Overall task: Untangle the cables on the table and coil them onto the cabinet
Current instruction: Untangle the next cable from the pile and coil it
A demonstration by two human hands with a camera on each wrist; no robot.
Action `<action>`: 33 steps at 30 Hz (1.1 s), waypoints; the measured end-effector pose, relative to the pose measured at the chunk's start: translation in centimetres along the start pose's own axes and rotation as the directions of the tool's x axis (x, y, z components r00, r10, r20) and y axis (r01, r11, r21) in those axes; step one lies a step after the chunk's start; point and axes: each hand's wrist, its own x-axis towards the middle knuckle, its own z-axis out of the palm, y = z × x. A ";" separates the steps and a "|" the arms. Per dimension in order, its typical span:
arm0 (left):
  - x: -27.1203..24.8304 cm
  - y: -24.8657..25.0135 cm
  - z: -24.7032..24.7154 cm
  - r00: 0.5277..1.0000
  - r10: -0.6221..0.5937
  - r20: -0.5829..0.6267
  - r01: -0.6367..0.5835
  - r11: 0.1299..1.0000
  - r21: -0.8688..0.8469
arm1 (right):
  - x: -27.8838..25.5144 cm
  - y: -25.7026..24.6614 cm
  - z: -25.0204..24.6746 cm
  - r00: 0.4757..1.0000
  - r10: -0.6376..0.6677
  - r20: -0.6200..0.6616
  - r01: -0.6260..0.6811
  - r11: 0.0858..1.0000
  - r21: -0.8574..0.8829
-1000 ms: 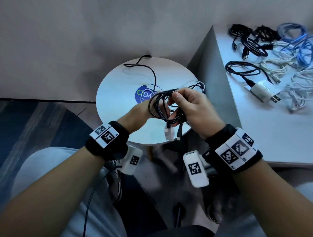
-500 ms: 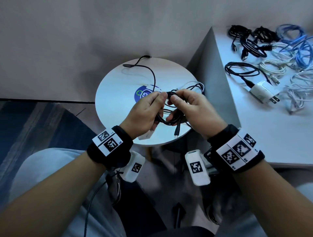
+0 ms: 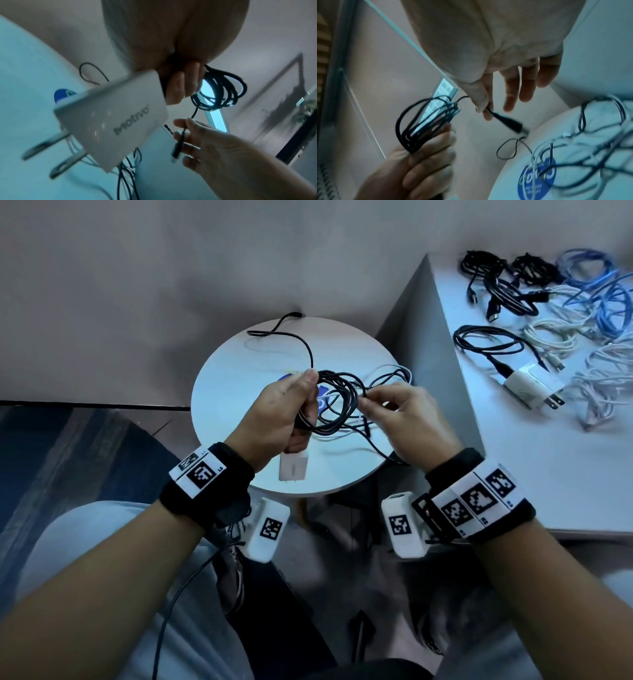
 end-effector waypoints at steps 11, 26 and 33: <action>-0.3 -1.2 0.4 0.984 0.178 0.022 -0.175 0.929 0.325 | -0.8 -1.7 1.8 0.883 0.229 0.410 -0.469 0.467 0.749; -0.2 -0.9 -0.4 0.965 0.242 0.099 -0.251 0.752 0.609 | -1.5 -2.4 2.2 0.859 0.205 0.470 -0.511 0.273 0.815; 0.0 -1.2 -1.1 0.969 0.227 0.099 -0.232 0.692 0.684 | -1.8 -2.8 2.7 0.874 0.172 0.454 -0.486 0.297 0.822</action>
